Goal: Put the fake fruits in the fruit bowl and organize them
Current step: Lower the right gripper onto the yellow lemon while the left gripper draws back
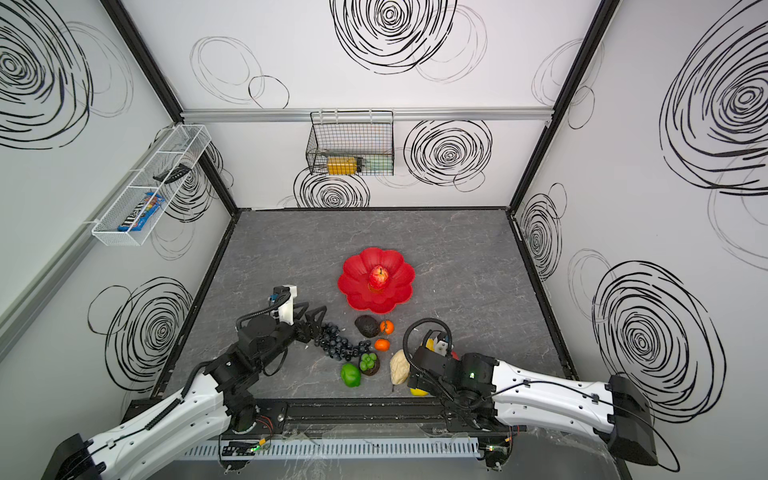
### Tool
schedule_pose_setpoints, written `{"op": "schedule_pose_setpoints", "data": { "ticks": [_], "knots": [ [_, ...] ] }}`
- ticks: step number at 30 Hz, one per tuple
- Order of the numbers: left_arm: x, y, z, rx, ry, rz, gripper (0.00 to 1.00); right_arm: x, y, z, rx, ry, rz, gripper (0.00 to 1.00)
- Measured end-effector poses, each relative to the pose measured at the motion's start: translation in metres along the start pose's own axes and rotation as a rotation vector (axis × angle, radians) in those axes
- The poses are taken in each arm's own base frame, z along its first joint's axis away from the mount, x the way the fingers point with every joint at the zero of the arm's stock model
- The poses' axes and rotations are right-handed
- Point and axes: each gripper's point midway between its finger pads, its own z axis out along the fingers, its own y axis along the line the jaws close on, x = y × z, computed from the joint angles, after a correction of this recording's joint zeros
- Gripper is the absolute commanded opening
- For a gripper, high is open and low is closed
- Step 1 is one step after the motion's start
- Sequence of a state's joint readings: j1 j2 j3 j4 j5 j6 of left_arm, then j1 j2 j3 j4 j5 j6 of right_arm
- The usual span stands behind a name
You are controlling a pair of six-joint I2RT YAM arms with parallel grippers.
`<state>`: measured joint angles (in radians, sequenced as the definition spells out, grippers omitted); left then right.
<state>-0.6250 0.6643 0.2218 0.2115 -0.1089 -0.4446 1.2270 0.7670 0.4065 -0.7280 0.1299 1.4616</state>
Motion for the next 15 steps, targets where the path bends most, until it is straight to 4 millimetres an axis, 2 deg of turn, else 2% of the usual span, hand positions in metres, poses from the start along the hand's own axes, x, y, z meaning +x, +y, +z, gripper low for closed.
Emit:
{"op": "schedule_pose_setpoints", "data": {
  "ticks": [7,15],
  "knots": [
    [-0.001,0.0007,-0.0003,-0.002,-0.004,-0.001,0.74,-0.0023,0.0026,0.0032,-0.016,0.002,-0.003,0.79],
    [-0.0017,0.0008,-0.0006,-0.002,-0.007,-0.002,0.76,-0.0033,0.0026,0.0059,-0.011,0.004,-0.01,0.81]
  ]
}}
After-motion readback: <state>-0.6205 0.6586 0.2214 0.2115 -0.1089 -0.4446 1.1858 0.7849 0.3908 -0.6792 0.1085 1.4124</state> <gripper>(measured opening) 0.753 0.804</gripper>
